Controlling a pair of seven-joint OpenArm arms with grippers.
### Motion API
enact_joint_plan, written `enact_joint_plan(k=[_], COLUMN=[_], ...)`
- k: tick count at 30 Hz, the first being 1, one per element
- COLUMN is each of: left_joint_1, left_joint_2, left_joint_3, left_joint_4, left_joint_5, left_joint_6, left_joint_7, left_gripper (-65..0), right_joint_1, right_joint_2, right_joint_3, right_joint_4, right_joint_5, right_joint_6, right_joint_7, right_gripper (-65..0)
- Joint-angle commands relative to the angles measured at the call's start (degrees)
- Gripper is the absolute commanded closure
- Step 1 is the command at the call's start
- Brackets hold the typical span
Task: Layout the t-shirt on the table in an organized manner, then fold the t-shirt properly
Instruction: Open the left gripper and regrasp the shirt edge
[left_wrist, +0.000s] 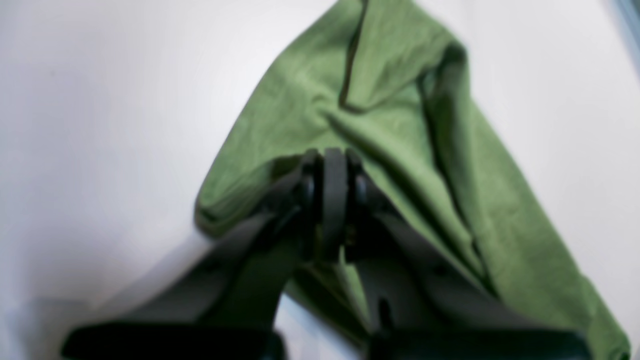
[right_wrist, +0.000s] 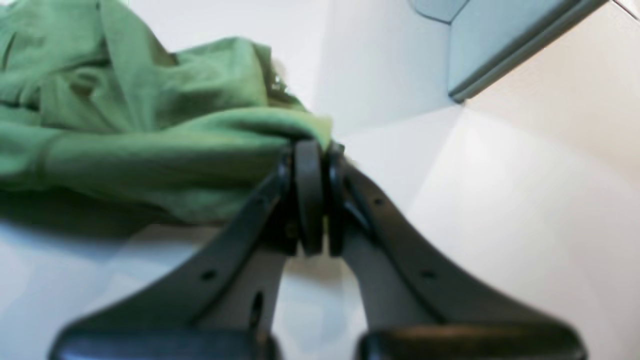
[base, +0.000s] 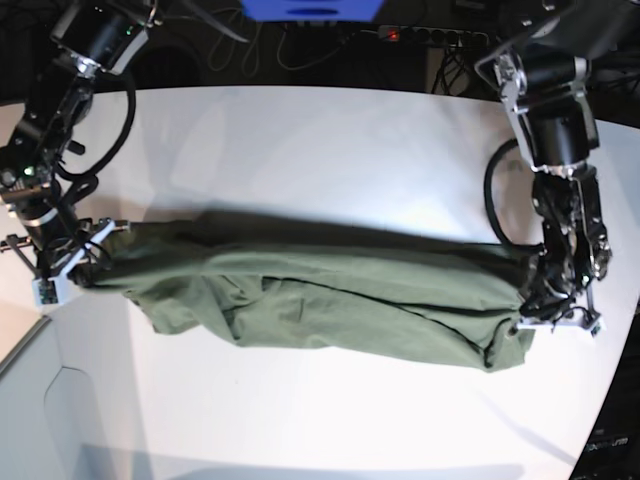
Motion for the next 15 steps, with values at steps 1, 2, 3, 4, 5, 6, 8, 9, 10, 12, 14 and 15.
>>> enact_joint_plan(k=[1, 2, 3, 4, 5, 6, 8, 9, 10, 12, 14, 15], left_joint_1=[-2.56, -3.53, -4.32, -4.85, -5.38, -5.73, -6.78, -6.96, -6.87, -6.52, -6.43, -6.17], left_joint_2=[-0.59, -0.59, -0.59, -0.59, -0.59, -0.59, -0.68, -0.68, -0.68, -0.59, -0.50, -0.50], left_joint_3=[-0.09, -0.09, -0.01, -0.01, -0.01, -0.01, -0.01, -0.01, -0.01, -0.01, -0.01, -0.01], left_joint_4=[-0.75, -2.33, -3.74, -5.15, -6.73, -7.87, -9.89, -10.42, -10.42, -10.16, -10.16, -10.16], left_joint_5=[-0.03, -0.03, -0.03, -0.03, -0.03, -0.03, -0.03, -0.03, -0.03, -0.03, -0.03, -0.03], left_joint_6=[-0.19, -0.19, -0.19, -0.19, -0.10, -0.01, 0.16, 0.16, 0.07, -0.01, -0.10, -0.10], left_joint_7=[-1.21, -2.35, -3.67, -5.17, -6.75, -7.72, -8.68, -8.77, -8.86, -8.86, -8.77, -8.77], left_gripper=[0.0, 0.0, -0.1, -0.1, -0.2, -1.1, -5.6, -9.5, -13.5, -22.0, -28.4, -29.9], right_joint_1=[1.08, 1.17, 1.17, 1.17, 1.17, 1.17, 1.17, 1.17, 1.17, 1.17, 1.08, 1.08], right_joint_2=[0.65, 0.65, 0.65, 0.65, 0.65, 0.57, 0.48, 0.48, 0.48, 0.39, 0.30, 0.30], right_joint_3=[0.12, 0.12, 0.12, 0.12, 0.12, 0.12, 0.12, 0.12, 0.12, 0.12, 0.12, 0.12], right_joint_4=[0.86, 0.86, 0.86, 0.86, 0.86, 0.86, 0.86, 0.86, 0.86, 0.86, 0.86, 0.86], right_joint_5=[0.72, 0.72, 0.72, 0.72, 0.72, 0.72, 0.72, 0.72, 0.72, 0.72, 0.72, 0.81], right_joint_6=[0.34, 0.34, 0.34, 0.34, 0.34, 0.34, 0.34, 0.34, 0.34, 0.34, 0.34, 0.34], right_joint_7=[1.29, 1.29, 1.29, 1.37, 1.37, 1.37, 1.37, 1.37, 1.37, 1.37, 1.37, 1.37], right_gripper=[0.0, 0.0, 0.0, 0.0, 0.0, 0.0, 0.0, 0.0, 0.0, 0.0, 0.0, 0.0])
